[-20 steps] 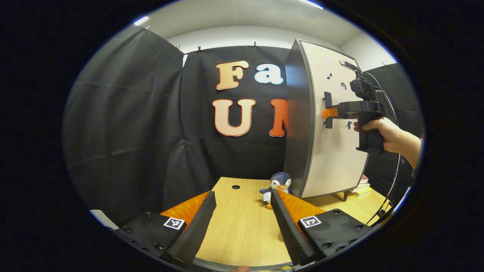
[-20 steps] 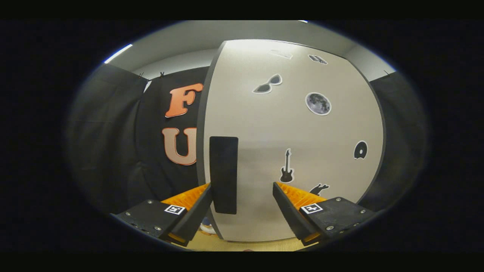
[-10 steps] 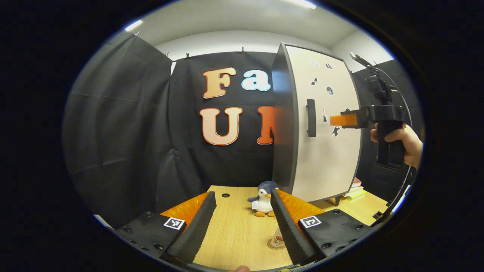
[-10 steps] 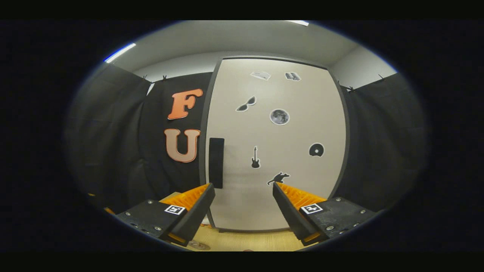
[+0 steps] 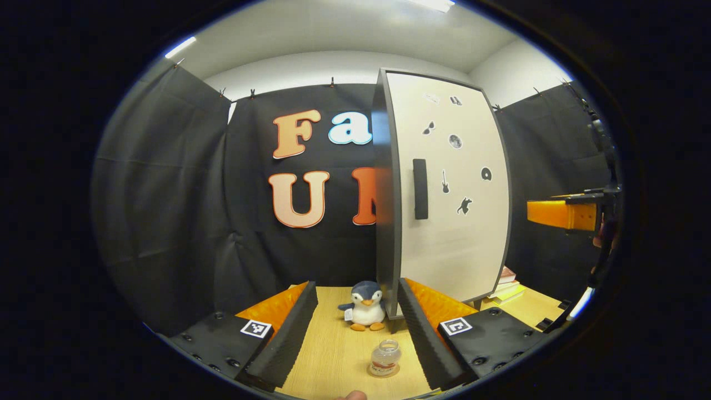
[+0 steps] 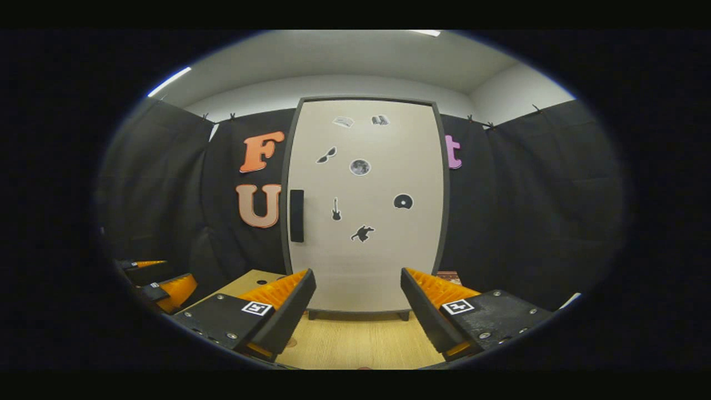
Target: Open the cabinet door with the right hand, grasp the bottle in the cabinet with the left hand and place it on the coaster, then close the cabinet door with the right hand.
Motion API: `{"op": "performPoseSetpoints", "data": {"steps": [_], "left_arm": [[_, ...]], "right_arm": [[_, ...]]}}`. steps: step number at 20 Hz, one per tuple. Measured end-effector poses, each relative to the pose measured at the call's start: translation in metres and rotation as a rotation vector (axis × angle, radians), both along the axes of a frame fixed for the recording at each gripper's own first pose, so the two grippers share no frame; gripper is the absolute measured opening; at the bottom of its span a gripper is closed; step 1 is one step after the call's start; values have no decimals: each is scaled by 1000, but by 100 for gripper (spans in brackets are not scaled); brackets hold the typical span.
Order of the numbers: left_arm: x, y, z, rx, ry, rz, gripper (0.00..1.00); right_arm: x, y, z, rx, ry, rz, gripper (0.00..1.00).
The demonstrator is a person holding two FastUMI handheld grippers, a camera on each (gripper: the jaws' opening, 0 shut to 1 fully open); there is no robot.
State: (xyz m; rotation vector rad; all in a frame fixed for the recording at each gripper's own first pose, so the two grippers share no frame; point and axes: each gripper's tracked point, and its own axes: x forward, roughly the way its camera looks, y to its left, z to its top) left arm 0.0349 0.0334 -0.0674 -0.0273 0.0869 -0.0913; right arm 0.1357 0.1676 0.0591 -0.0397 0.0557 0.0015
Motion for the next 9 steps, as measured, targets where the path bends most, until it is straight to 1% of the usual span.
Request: {"op": "performPoseSetpoints", "data": {"steps": [1,2,4,6,9], "left_arm": [[-2,-7,6,5,-6,-10,95],[-1,-16,13,13,-10,-12,94],[0,-29,25,22,-26,-18,94],[-3,-41,33,24,-30,-27,94],[-7,-56,33,21,-15,-41,94]], "right_arm": [[-8,-5,0,7,2,-8,97],[-18,-10,0,9,4,-13,95],[-32,-22,0,11,6,-34,95],[-42,-26,0,13,2,-34,95],[-48,-32,-4,25,12,-27,95]]}}
